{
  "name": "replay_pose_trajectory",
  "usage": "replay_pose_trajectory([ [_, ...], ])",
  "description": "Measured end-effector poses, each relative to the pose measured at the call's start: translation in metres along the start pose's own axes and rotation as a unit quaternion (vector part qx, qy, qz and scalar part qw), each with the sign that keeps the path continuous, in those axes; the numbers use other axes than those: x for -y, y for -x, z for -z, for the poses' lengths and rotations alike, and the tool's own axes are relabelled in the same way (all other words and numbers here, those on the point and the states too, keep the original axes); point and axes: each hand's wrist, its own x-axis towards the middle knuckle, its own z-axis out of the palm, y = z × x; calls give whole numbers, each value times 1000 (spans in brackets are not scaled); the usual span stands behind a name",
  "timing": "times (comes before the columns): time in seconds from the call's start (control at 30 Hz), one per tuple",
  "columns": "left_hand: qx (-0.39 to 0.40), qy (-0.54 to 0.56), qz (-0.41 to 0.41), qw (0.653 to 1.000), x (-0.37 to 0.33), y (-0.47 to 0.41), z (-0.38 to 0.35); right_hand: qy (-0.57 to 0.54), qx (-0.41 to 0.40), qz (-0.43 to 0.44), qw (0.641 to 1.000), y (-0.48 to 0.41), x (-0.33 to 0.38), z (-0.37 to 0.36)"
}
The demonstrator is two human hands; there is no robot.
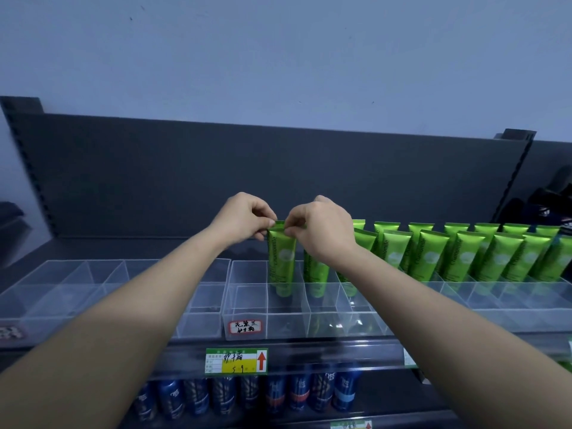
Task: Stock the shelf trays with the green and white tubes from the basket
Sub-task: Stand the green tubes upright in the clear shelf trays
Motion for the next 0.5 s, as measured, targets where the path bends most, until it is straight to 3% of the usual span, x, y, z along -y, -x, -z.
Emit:
replay_pose_trajectory([
  [0.5, -50, -1, 17, 999, -3, -1, -11, -44, -4, 44, 998, 3, -9, 3],
])
